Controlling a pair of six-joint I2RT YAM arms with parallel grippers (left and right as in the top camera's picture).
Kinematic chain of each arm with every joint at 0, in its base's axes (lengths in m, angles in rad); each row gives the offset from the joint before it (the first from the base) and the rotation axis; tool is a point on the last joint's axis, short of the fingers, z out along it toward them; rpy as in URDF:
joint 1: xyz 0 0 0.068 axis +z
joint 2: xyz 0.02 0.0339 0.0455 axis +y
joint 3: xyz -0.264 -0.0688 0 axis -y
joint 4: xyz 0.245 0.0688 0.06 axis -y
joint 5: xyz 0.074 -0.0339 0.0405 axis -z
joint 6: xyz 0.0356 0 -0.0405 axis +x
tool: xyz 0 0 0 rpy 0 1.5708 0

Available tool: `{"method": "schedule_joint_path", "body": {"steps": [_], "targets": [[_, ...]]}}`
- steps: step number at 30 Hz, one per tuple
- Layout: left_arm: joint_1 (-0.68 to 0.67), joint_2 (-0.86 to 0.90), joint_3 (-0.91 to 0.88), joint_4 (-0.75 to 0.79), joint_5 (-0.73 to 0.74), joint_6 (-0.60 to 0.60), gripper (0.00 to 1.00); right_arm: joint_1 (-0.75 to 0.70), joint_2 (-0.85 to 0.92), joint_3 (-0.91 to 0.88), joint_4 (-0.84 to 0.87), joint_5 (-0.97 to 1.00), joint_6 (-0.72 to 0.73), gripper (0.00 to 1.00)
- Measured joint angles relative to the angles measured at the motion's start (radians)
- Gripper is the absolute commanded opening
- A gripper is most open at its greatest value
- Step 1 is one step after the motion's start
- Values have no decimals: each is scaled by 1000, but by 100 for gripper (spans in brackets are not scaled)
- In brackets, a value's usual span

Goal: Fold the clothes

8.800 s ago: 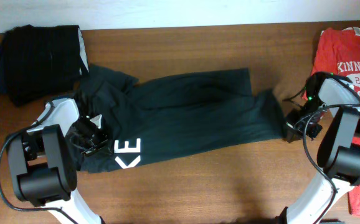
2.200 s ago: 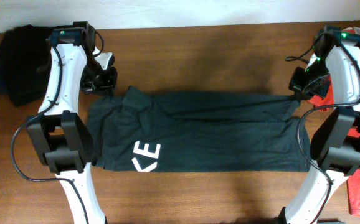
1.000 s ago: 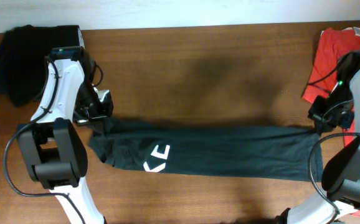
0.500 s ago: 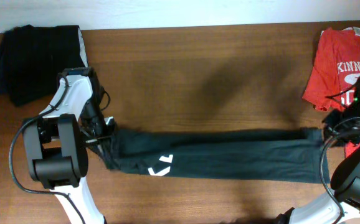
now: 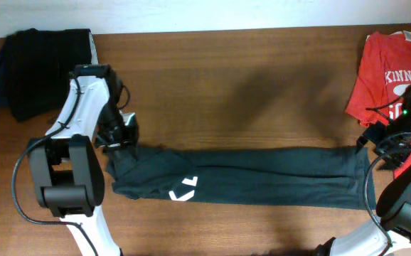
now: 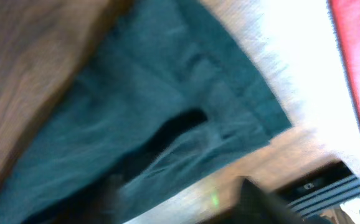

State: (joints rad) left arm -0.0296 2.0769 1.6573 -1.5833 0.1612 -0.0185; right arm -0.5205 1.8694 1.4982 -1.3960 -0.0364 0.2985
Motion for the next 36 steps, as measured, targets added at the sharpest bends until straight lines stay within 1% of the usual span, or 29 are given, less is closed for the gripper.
{"method": "schedule_joint_path", "body": {"steps": [1, 4, 8, 10, 13, 17, 19, 21, 23, 24, 25, 26, 28, 29, 30, 32, 34, 36], "targets": [[-20, -1, -1, 20, 17, 7, 1, 40, 0, -5, 19, -12, 0, 25], [-104, -5, -33, 118, 56, 18, 1, 114, 0, -24, 37, -19, -10, 24], [-196, -6, -136, 190, 75, 2, 1, 225, 0, -31, 49, -26, -14, 25], [-205, -6, -181, 241, 80, -4, 1, 264, 0, -31, 52, -26, -14, 26], [-187, -6, -243, 296, 85, -17, 1, 296, 0, -31, 55, -29, -17, 32], [-121, -6, -306, 383, 93, -31, 1, 300, 0, -31, 60, -33, -15, 41], [-72, -9, -326, 409, 100, -47, 1, 300, 0, -31, 59, -33, -14, 43], [3, -22, -338, 423, 68, -85, 1, 300, 0, -31, 62, -33, -14, 49], [71, -32, -338, 436, 16, -128, 1, 300, 0, -32, 66, -34, -14, 58], [119, -38, -338, 450, -19, -152, 1, 300, 0, -31, 66, -33, -13, 66], [169, -45, -338, 465, -52, -169, 1, 300, 0, -32, 67, -33, -18, 70], [212, -48, -336, 472, -77, -182, 1, 300, 0, -32, 69, -34, -22, 71], [283, -45, -314, 460, -122, -194, 1, 300, 0, -32, 74, -34, -32, 78], [318, -39, -293, 447, -145, -199, 1, 300, 0, -32, 79, -33, -38, 84], [351, -32, -262, 423, -167, -204, 2, 300, 0, -32, 89, -34, -43, 86], [404, -23, -164, 347, -200, -210, 5, 300, 0, -32, 105, -37, -49, 96], [430, -23, 16, 258, -227, -212, 33, 300, 0, -33, 118, -37, -53, 99], [428, -24, 165, 187, -235, -214, 52, 300, 0, -34, 134, -37, -59, 99]]}}
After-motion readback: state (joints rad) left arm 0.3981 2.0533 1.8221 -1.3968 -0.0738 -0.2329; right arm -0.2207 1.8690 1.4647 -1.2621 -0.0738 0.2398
